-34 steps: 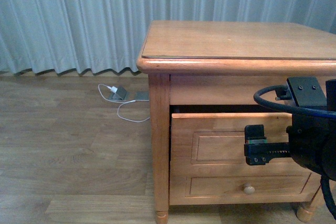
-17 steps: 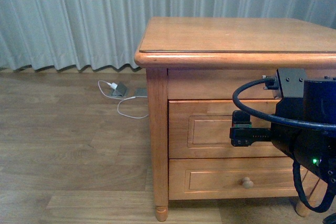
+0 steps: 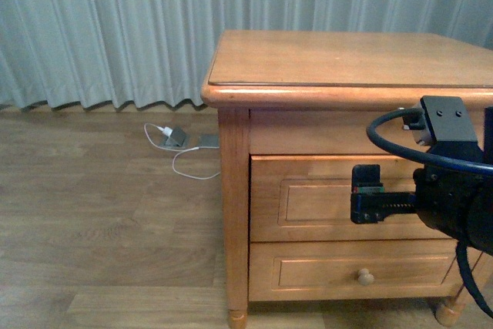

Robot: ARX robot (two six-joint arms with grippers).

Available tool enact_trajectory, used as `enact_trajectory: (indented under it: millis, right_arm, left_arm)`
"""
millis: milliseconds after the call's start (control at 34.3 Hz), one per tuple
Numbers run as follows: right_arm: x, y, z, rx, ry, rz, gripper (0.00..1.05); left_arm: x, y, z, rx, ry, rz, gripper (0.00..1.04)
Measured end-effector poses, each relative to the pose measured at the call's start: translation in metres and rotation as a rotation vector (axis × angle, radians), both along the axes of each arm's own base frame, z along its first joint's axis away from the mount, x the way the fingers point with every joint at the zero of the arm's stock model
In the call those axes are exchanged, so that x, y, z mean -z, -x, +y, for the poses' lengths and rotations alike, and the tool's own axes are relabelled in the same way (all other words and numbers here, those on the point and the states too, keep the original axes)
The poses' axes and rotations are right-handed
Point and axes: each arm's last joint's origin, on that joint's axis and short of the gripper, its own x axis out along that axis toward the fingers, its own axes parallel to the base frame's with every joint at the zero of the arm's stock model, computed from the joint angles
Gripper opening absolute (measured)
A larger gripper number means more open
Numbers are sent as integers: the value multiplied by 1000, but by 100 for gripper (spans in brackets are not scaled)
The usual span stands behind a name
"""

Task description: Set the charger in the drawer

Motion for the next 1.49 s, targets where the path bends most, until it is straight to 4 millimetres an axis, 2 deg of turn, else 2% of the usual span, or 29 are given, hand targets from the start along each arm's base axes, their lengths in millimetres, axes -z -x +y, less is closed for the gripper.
enact_trajectory:
  millis: [117, 408, 554, 759, 992, 1138, 1225, 1254, 1371, 1459, 1488]
  right_arm:
    - [-10, 17, -6, -30, -7, 41, 96]
    - [-43, 78, -25, -50, -38, 103, 96]
    - [-64, 131, -42, -41, -80, 81, 96]
    - [-75, 192, -64, -5, -166, 24, 96]
    - [-79, 198, -67, 13, -179, -15, 96]
    - [-71, 203, -72, 176, -33, -267, 77]
    - [-74, 207, -73, 195, -4, -342, 64]
    - [-75, 208, -72, 192, 3, -352, 61]
    - [-69, 215, -72, 181, 21, -373, 34]
    - [-63, 217, -72, 182, 27, -354, 21]
    - [-64, 218, -72, 182, 28, -355, 14]
  left_arm:
    - [0, 0, 0, 0, 0, 0, 98]
    - [0, 0, 0, 0, 0, 0, 98]
    - [0, 0, 0, 0, 0, 0, 98]
    - [0, 0, 0, 0, 0, 0, 98]
    - [0, 0, 0, 0, 0, 0, 98]
    - [0, 0, 0, 0, 0, 0, 98]
    - [0, 0, 0, 0, 0, 0, 98]
    - [0, 0, 0, 1, 0, 0, 98]
    - [0, 0, 0, -1, 0, 0, 98]
    - [0, 0, 0, 0, 0, 0, 98]
    - [0, 0, 0, 0, 0, 0, 98]
